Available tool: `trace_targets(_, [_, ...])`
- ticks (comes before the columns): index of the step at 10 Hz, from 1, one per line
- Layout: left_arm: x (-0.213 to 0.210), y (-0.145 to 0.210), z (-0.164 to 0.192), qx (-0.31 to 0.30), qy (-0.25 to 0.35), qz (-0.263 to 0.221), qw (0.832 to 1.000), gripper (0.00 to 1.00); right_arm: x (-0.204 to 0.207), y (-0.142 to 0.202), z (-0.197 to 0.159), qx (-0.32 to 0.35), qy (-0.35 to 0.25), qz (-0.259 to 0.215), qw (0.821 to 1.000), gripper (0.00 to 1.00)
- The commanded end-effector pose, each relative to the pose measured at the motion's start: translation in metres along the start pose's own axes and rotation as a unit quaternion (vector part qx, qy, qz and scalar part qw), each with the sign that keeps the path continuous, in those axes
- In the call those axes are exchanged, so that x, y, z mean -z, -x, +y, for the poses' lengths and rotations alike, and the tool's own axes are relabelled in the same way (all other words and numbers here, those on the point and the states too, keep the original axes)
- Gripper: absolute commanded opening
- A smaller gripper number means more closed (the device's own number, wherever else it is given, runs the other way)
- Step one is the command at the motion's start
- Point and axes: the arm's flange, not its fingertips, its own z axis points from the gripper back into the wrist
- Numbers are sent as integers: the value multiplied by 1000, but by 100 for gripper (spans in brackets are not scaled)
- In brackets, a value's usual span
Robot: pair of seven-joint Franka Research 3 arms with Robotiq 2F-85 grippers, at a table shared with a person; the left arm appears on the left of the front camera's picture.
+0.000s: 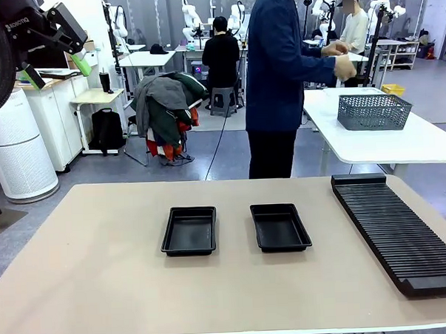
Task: Inspect and transfer BCBs to ESD trays.
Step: Pick up the Blank PCB from the PCB Rack and place it in the left ESD tray.
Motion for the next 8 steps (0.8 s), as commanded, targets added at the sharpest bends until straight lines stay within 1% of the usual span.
trace_targets(1, [0, 0, 0, 0, 0, 0, 1000, 100, 1, 0, 0, 0, 0, 1, 1000, 100])
trace_targets(8, [0, 0, 0, 0, 0, 0, 1000, 100, 1, 0, 0, 0, 0, 1, 1000, 100])
